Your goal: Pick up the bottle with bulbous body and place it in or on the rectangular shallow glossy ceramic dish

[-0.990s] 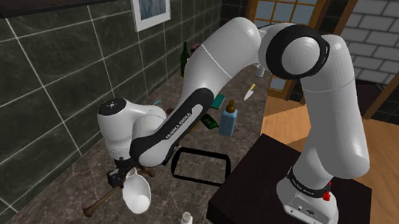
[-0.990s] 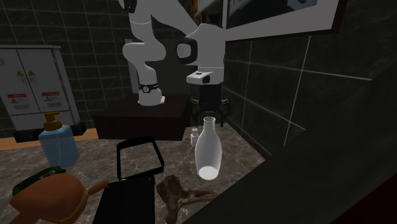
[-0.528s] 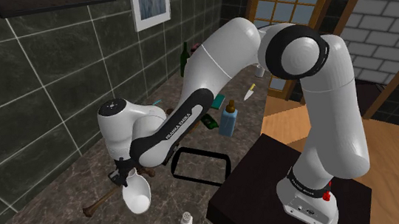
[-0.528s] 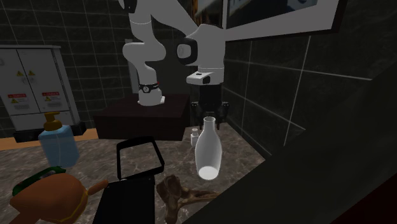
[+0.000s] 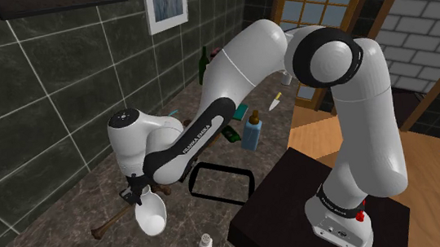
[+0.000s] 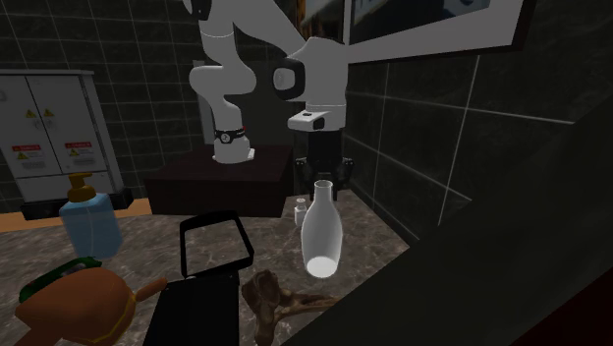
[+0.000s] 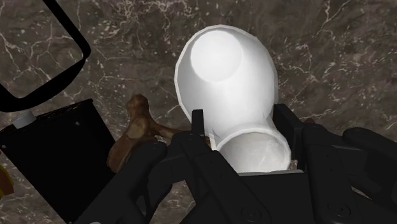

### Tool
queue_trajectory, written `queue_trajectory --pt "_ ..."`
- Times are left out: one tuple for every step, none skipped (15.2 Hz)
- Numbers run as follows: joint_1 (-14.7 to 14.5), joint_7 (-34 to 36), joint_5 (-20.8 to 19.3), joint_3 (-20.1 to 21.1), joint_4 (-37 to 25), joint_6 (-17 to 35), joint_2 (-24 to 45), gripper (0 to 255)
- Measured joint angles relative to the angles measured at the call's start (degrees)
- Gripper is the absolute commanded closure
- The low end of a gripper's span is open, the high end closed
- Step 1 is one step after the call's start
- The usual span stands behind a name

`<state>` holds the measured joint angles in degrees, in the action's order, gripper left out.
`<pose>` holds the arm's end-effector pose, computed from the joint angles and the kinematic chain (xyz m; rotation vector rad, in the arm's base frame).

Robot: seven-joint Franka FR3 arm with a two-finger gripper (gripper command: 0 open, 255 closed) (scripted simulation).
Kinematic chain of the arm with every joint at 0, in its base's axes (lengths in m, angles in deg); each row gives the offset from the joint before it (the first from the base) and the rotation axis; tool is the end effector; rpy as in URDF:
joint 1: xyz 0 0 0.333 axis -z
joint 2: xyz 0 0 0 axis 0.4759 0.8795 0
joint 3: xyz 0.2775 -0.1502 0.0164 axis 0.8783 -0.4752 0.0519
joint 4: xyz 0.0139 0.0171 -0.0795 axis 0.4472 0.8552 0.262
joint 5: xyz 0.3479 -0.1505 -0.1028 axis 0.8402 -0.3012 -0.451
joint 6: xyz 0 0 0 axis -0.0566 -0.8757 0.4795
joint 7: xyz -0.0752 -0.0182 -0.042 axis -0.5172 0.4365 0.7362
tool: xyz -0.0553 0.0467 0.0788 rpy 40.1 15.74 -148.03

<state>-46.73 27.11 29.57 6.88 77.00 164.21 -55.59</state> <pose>0.4957 0.4009 0.2358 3.1356 0.1012 0.0823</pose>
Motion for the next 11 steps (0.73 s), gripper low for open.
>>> queue_trajectory --pt "0.00 0.00 0.00 0.00 -0.01 0.00 0.01 255" --pt "0.05 -0.08 0.13 0.10 -0.02 -0.24 -0.21 255" --pt "0.21 -0.26 0.30 0.21 0.06 -0.47 -0.53 255" --pt "0.41 -0.45 0.55 0.39 0.26 -0.79 -1.07 255" --pt "0.48 -0.57 0.86 0.62 0.17 -1.39 -1.60 255" --pt "0.58 -0.75 1.19 0.87 0.03 -2.04 -2.15 255" --pt "0.65 -0.90 1.48 1.08 -0.16 -2.61 -2.58 255" --pt "0.83 -1.19 1.80 1.28 -0.33 -3.24 -3.06 255" --pt "0.93 -1.40 2.06 1.43 -0.61 -3.84 -3.41 255" --pt "1.04 -1.54 2.34 1.62 -0.61 -4.31 -3.91 255" --pt "1.20 -1.78 2.71 1.86 -0.69 -4.99 -4.55 255"
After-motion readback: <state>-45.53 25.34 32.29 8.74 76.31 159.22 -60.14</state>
